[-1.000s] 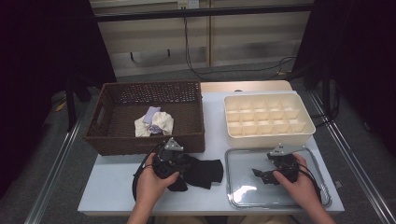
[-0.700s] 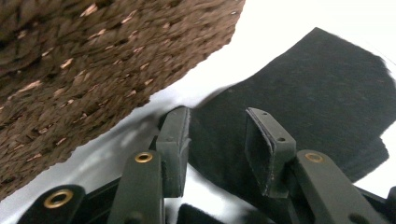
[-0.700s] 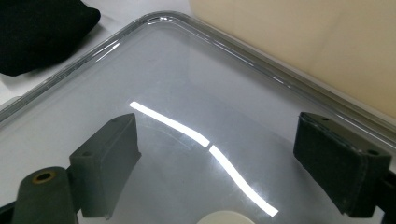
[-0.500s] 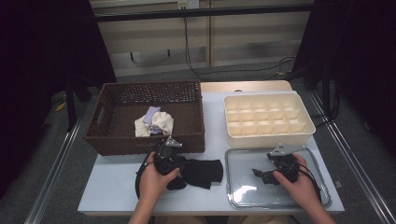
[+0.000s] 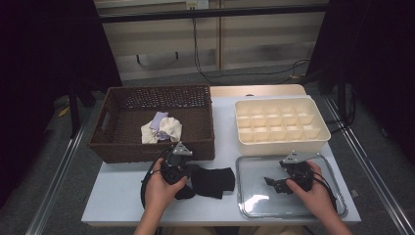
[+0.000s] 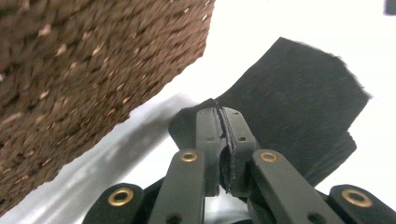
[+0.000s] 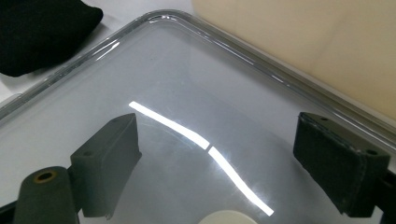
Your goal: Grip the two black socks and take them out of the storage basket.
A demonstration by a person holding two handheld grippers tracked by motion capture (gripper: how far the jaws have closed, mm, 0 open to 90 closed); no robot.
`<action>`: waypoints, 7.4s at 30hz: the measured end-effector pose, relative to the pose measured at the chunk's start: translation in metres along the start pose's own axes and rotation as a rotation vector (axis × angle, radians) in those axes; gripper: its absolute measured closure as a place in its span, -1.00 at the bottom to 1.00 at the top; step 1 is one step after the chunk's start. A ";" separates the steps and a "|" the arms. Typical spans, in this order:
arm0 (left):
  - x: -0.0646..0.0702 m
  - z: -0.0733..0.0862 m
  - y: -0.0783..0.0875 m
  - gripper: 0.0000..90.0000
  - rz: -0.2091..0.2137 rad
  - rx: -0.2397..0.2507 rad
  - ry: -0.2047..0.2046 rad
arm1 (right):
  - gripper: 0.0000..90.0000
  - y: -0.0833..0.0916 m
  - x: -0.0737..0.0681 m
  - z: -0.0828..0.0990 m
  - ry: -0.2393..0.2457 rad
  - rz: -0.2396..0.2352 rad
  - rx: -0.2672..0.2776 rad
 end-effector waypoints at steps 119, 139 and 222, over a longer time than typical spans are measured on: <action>0.037 -0.025 -0.012 0.94 0.153 0.050 -0.085 | 0.75 -0.048 -0.094 -0.044 0.112 -0.370 -0.027; 0.063 0.000 -0.027 0.93 0.175 -0.030 -0.130 | 0.29 -0.037 -0.078 -0.055 0.059 -0.262 0.068; 0.040 0.001 -0.026 0.66 0.041 0.029 -0.079 | 0.99 -0.036 -0.063 -0.037 0.095 -0.226 0.013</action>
Point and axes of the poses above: each handheld gripper's, and its own axes: y roughly backward along the jaws, z roughly out of its underside, x roughly to its right, the point moved 3 cm from there along -y, roughly forward along the jaws, and after that the axes turned 2 degrees about -y, right-handed, at the moved point
